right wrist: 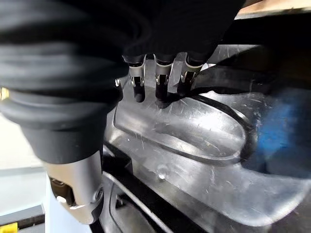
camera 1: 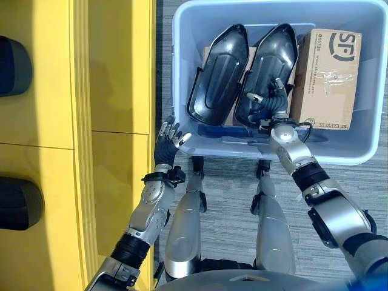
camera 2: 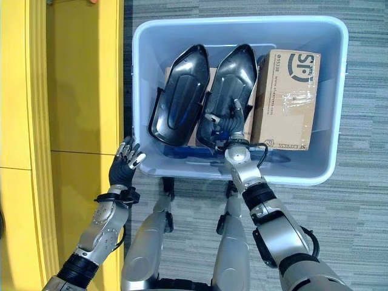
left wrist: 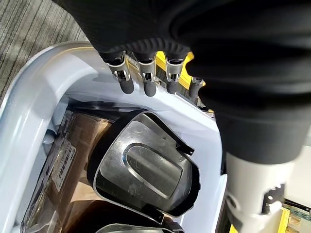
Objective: Move parts from the plastic box to the shelf.
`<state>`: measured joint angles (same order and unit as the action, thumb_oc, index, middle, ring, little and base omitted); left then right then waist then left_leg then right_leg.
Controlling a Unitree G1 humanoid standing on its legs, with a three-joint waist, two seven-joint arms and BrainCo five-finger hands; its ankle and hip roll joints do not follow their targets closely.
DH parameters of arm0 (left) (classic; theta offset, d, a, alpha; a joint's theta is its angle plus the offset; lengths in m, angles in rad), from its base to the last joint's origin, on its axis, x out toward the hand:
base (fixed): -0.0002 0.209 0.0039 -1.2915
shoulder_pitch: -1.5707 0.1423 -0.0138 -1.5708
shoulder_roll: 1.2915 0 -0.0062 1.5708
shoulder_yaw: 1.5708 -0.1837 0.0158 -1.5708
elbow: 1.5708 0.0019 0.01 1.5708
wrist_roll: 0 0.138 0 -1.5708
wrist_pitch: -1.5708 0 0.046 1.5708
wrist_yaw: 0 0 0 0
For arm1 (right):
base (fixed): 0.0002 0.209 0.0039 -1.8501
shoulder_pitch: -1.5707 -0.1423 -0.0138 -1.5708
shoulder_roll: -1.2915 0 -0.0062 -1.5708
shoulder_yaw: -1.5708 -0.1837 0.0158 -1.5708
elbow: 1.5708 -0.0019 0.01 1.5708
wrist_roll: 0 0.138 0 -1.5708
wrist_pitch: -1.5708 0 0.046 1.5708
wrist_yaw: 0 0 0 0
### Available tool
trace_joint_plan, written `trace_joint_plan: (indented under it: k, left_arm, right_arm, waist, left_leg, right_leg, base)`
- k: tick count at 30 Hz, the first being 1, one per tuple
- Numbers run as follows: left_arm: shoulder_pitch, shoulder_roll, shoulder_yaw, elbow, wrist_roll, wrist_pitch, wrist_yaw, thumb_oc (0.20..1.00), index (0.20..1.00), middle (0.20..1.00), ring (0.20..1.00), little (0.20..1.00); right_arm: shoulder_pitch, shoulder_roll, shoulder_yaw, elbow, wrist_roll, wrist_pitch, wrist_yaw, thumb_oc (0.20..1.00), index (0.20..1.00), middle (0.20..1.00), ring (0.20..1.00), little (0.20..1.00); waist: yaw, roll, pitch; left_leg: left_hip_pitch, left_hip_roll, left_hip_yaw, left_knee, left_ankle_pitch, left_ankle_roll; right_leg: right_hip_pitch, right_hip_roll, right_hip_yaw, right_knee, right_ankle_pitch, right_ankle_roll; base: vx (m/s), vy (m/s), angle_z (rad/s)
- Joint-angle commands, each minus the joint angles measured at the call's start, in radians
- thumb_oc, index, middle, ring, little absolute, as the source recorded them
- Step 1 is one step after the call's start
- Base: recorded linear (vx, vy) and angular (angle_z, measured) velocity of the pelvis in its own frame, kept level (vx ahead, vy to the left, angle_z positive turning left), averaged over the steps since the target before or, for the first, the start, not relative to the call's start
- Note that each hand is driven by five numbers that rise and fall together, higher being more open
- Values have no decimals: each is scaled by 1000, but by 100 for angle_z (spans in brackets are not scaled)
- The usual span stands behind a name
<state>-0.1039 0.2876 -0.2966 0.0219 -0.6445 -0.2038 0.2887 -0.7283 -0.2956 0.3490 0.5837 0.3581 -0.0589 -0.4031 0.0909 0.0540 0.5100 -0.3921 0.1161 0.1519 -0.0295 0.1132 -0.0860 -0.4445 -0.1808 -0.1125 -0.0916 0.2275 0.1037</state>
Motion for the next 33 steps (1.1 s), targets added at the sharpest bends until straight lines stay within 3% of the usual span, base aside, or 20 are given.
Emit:
trace_joint_plan:
  k: [1,7,11,16,22,33]
  left_arm:
    - [0,25,2,-42,16,-45,4,1000,1000,1000,1000,1000]
    - [17,22,27,-49,24,-43,6,1000,1000,1000,1000,1000]
    - [29,22,57,-48,40,-29,0,1000,1000,1000,1000,1000]
    - [25,20,62,-51,50,-28,4,1000,1000,1000,1000,1000]
    - [32,26,54,-65,49,-20,11,1000,1000,1000,1000,1000]
    - [42,28,52,-72,49,-12,36,1000,1000,1000,1000,1000]
  right_arm:
    - [13,-3,27,-83,-73,-20,30,1000,1000,1000,1000,1000]
    - [109,-54,-4,-221,-135,-20,36,1000,1000,1000,1000,1000]
    - [215,-147,-92,-422,-200,-29,38,1000,1000,1000,1000,1000]
    - [234,-162,-177,-560,-209,-63,4,1000,1000,1000,1000,1000]
    - [246,-91,-232,-756,-173,-149,-29,1000,1000,1000,1000,1000]
    - [343,13,-176,-770,-71,-162,-24,1000,1000,1000,1000,1000]
  waist:
    - [-8,-7,-16]
    - [-23,-23,-18]
    - [-45,-41,-29]
    - [-58,-48,-34]
    - [-76,-56,-40]
    - [-95,-53,-40]
  left_leg:
    - [-41,-3,-18,18,42,-3]
    - [-37,-1,-21,27,36,-2]
    - [-33,3,-24,37,28,-4]
    - [-31,4,-22,39,22,-3]
    - [-31,5,-11,37,19,-2]
    - [-37,7,-6,40,18,1]
  right_leg:
    - [52,-51,4,54,-74,78]
    - [61,-53,0,58,-77,79]
    - [70,-51,-3,59,-80,80]
    - [70,-50,0,60,-80,80]
    - [60,-45,16,58,-78,82]
    - [49,-42,22,61,-78,78]
  base:
    - [0,0,0]
    - [-3,-2,5]
    - [-3,-1,2]
    - [-1,4,-1]
    - [0,7,-2]
    - [1,1,-3]
